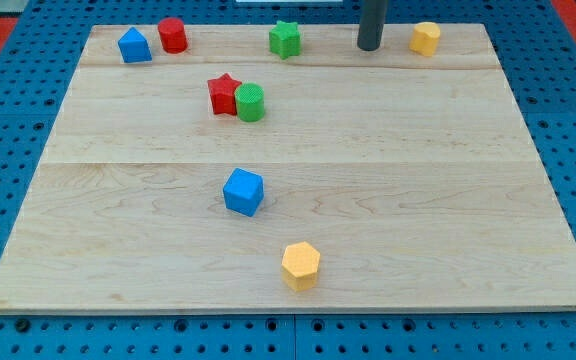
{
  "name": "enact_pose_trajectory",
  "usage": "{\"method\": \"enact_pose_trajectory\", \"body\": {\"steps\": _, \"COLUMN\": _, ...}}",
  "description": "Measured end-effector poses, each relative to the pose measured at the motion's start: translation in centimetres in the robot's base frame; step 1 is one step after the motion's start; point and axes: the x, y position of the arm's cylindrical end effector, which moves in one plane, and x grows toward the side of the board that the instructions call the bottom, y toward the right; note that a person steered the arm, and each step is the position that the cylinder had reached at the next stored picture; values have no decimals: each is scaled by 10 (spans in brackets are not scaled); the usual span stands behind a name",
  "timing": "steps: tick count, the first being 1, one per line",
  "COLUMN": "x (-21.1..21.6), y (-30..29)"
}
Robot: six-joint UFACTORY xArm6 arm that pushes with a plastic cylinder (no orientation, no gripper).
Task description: Push the green circle left and down
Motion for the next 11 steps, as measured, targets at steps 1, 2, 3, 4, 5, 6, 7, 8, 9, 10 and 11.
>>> {"method": "enact_pose_trajectory", "body": {"steps": 1, "x": 9, "y": -23}}
{"method": "enact_pose_trajectory", "body": {"steps": 2, "x": 18, "y": -46}}
{"method": "enact_pose_trajectory", "body": {"steps": 3, "x": 46, "y": -59}}
{"method": "enact_pose_trajectory", "body": {"steps": 4, "x": 77, "y": -61}}
{"method": "enact_pose_trajectory", "body": {"steps": 5, "x": 89, "y": -81}}
{"method": "enact_pose_trajectory", "body": {"steps": 6, "x": 93, "y": -132}}
{"method": "enact_pose_trajectory", "body": {"steps": 7, "x": 116, "y": -176}}
{"method": "enact_pose_trajectory", "body": {"steps": 8, "x": 151, "y": -194}}
{"method": "enact_pose_trajectory", "body": {"steps": 9, "x": 174, "y": -193}}
{"method": "enact_pose_trajectory", "body": {"steps": 10, "x": 181, "y": -193}}
{"method": "enact_pose_trajectory", "body": {"steps": 11, "x": 199, "y": -178}}
